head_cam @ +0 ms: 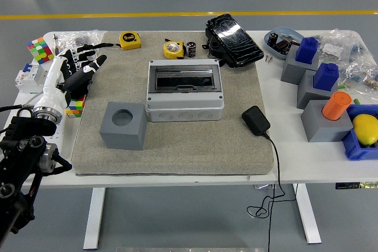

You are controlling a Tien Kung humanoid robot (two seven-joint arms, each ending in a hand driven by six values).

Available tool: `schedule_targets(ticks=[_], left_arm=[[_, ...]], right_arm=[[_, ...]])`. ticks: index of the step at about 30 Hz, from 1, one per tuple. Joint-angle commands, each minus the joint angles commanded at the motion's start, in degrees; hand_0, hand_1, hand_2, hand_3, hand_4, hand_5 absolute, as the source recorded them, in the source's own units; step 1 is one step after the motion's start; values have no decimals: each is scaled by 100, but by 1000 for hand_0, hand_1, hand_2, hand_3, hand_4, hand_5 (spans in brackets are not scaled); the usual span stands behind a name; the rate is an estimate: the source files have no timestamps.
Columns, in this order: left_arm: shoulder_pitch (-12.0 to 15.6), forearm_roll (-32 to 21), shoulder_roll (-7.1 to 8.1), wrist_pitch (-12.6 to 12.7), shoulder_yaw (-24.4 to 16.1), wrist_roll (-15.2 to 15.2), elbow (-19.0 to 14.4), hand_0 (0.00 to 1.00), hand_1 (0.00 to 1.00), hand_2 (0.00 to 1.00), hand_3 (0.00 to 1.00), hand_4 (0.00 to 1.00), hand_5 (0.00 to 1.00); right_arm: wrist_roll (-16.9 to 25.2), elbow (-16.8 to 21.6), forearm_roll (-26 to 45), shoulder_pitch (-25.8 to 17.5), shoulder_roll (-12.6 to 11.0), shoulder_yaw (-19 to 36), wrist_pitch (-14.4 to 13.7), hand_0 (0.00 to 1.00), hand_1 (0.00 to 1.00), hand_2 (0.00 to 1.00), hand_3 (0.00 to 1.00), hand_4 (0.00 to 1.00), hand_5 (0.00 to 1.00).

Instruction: Fetch the battery,place it into the box,close the lid of the box

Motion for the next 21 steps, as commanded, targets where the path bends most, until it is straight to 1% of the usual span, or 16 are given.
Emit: schedule_targets(ticks=[1, 6, 21], left_arm=[[3, 3, 8, -7, 5, 6, 1, 555, 650, 723, 700, 998, 357], [-5, 12, 19, -17, -6, 13, -1, 555, 650, 723, 700, 998, 357], [20, 17, -12, -14, -28, 16, -31, 547, 638, 711, 684, 998, 356]], right_arm=[[1, 2, -4, 1, 4, 0, 0, 546, 601, 592, 546, 928, 483], [7, 5, -22, 6, 25, 28, -5, 546, 601, 592, 546, 928, 483], [-1, -21, 6, -20, 21, 61, 2, 546, 601, 593, 547, 928, 486]])
